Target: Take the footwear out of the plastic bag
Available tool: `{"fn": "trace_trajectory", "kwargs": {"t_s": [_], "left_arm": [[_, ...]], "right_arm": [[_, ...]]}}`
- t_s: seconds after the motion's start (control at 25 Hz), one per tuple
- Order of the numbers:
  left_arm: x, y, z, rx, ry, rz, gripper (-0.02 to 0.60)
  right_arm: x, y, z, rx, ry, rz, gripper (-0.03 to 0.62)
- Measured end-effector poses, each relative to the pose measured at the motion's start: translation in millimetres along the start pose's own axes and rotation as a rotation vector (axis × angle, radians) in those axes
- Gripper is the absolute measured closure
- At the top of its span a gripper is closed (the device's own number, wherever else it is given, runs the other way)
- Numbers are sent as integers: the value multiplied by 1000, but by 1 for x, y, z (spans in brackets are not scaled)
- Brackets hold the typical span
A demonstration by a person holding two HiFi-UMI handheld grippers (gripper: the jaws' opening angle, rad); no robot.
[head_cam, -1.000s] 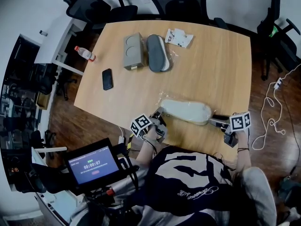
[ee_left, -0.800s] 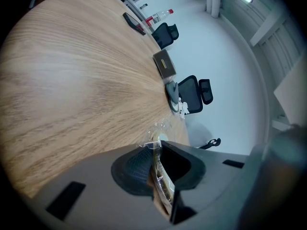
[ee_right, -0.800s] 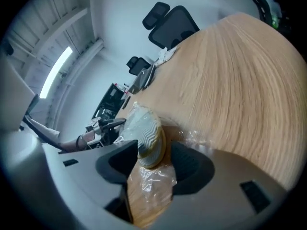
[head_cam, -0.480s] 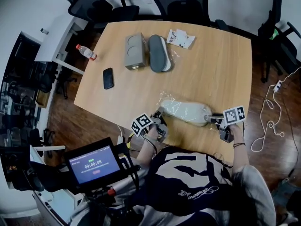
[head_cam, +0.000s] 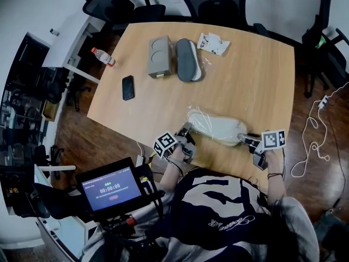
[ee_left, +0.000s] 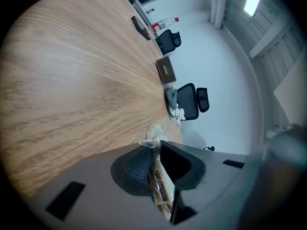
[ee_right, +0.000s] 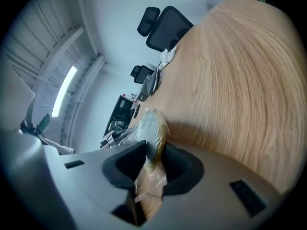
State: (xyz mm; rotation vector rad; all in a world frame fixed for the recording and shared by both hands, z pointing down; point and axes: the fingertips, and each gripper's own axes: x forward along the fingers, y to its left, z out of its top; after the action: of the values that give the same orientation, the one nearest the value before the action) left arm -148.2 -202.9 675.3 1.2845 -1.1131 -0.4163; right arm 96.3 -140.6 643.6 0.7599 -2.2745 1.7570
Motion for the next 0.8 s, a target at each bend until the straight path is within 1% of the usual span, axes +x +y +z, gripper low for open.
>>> {"fn": "trace_trajectory", "kwargs": {"t_s": [0.12, 0.24, 0.32, 0.44, 0.56, 0.64, 0.68, 0.72, 0.8], "left_arm": [[-6, 0, 5, 1, -32, -11, 532], [-8, -6, 19, 12, -70, -20, 539], [-8, -9, 28, 25, -95, -20, 563], [-9, -12, 35, 71, -102, -8, 571], [-11, -12, 36, 102, -111, 8, 574], [-12, -12, 36, 116, -118, 14, 574], [-12, -13, 36, 135, -118, 22, 574], [-12, -14, 36, 168, -114, 33, 575], [-11, -18, 36, 274, -99, 68, 575]], "right_arm": [[-8, 6, 0, -20, -18, 8, 501], [-21, 6, 4, -43, -36, 5, 507], [-30, 8, 8, -18, -63, 22, 511], [-40, 15, 7, 33, -83, 69, 514], [-54, 10, 5, -42, -66, 16, 516], [-63, 6, 3, -55, -67, -19, 516], [-67, 4, 2, -56, -68, -39, 516], [-70, 2, 1, -60, -68, -59, 516], [-74, 2, 1, -90, -71, -83, 516]]}}
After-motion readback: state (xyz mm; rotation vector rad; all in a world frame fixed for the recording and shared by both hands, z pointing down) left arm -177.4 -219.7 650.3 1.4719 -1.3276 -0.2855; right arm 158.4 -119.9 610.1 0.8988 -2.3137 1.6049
